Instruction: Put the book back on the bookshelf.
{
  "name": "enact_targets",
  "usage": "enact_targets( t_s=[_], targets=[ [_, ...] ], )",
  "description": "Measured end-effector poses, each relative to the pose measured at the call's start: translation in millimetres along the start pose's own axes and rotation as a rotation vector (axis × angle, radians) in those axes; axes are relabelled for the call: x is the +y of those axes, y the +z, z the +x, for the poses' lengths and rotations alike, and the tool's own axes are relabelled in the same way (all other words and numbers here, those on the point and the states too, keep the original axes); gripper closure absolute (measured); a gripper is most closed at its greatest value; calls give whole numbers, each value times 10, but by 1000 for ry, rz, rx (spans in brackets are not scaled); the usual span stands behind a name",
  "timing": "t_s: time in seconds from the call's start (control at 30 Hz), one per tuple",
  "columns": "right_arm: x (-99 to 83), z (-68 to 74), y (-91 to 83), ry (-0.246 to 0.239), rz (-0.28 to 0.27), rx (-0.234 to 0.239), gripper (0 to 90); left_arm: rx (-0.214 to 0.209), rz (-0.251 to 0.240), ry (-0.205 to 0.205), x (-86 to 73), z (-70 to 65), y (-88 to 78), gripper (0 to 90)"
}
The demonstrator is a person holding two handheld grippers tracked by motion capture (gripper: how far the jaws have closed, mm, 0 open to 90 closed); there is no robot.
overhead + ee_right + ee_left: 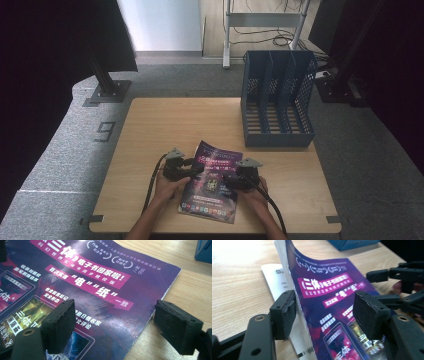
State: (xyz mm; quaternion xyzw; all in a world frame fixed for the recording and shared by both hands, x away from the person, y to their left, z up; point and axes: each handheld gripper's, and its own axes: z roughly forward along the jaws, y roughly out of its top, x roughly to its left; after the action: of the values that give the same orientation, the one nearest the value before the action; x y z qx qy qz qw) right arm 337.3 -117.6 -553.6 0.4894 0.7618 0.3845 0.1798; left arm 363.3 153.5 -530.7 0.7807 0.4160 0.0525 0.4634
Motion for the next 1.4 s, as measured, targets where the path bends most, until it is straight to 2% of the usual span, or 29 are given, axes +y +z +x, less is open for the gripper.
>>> enact_targets(
  t_s=[0.07,0.13,0.27,0.5,0.57,0.63,0.8,0.87,0.9,1.03,1.13,1.2,1.4],
  targets=[
    [0,1,0,1,0,0,174,15,11,-2,-15,23,32,350],
    [0,1,0,1,1,0,174,11,11,-8,-17,30,35,350],
    [0,1,0,1,1,0,174,-45,-10,-49,-9,66,17,349],
    [0,1,-1,0,0,0,174,-52,6,-37,-25,22,67,350],
    [0,1,-1,0,1,0,174,-63,13,-46,-28,30,75,356],
    [0,2,-1,1,1,0,174,-28,33,-55,-36,38,101,354],
    [0,1,0,-1,0,-1,174,-9,50,-57,-34,46,152,351],
    [0,1,0,-1,0,-1,174,3,53,-35,-27,31,192,353],
    [0,0,0,0,0,0,174,16,75,-12,1,20,234,347],
    [0,0,0,1,1,0,174,12,64,0,71,-1,272,338],
    [0,0,0,1,1,1,174,21,84,19,113,-15,323,334],
    [0,1,0,1,1,0,174,31,101,7,113,18,357,338],
    [0,0,0,0,0,0,174,34,90,-1,111,47,361,380]
  ],
)
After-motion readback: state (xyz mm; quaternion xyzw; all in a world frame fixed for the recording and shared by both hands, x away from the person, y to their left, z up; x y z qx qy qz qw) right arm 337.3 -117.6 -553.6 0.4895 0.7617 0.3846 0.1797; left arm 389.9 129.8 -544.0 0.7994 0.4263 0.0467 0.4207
